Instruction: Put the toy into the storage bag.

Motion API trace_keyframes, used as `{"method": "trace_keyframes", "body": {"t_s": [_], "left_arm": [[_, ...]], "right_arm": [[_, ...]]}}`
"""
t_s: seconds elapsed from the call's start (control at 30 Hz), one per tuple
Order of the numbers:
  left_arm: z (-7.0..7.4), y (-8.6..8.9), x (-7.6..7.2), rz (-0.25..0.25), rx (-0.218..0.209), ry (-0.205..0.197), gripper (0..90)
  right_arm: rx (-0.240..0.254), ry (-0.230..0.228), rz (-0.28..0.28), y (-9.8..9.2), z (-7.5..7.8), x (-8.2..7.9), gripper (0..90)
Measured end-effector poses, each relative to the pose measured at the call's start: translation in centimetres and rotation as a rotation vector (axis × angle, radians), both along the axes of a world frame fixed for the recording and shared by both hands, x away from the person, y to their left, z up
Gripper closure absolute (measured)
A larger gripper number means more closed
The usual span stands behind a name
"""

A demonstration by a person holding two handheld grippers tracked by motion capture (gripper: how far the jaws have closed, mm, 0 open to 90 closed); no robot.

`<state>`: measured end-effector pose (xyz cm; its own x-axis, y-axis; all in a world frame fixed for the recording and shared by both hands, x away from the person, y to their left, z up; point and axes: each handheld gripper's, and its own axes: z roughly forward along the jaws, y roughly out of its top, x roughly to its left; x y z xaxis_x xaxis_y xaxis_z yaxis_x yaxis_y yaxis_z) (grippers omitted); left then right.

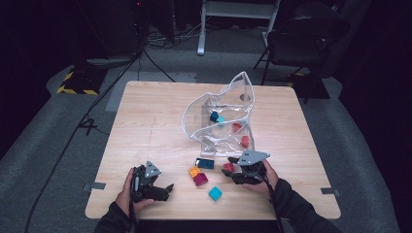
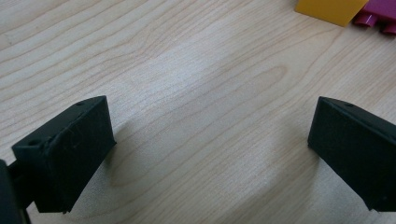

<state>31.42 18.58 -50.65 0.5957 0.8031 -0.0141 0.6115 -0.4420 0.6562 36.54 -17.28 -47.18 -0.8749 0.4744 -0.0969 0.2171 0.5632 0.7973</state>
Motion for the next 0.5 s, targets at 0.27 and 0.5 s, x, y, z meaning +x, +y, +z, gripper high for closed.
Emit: {"method": "trace_keyframes", "body": {"t_s": [0.27,0.5], "left_arm": [[0.0,0.0,0.0,-0.001,0.000,-0.004,0.5],[0.0,0.0,0.0,0.000,0.000,-0.002,0.5]], "right_arm": [[0.044,-0.040,-0.009,-1.6,2.7,-0.8,48.3],[0.088,-0.092,-0.024,-3.1,5.9,-1.3,48.3]]}}
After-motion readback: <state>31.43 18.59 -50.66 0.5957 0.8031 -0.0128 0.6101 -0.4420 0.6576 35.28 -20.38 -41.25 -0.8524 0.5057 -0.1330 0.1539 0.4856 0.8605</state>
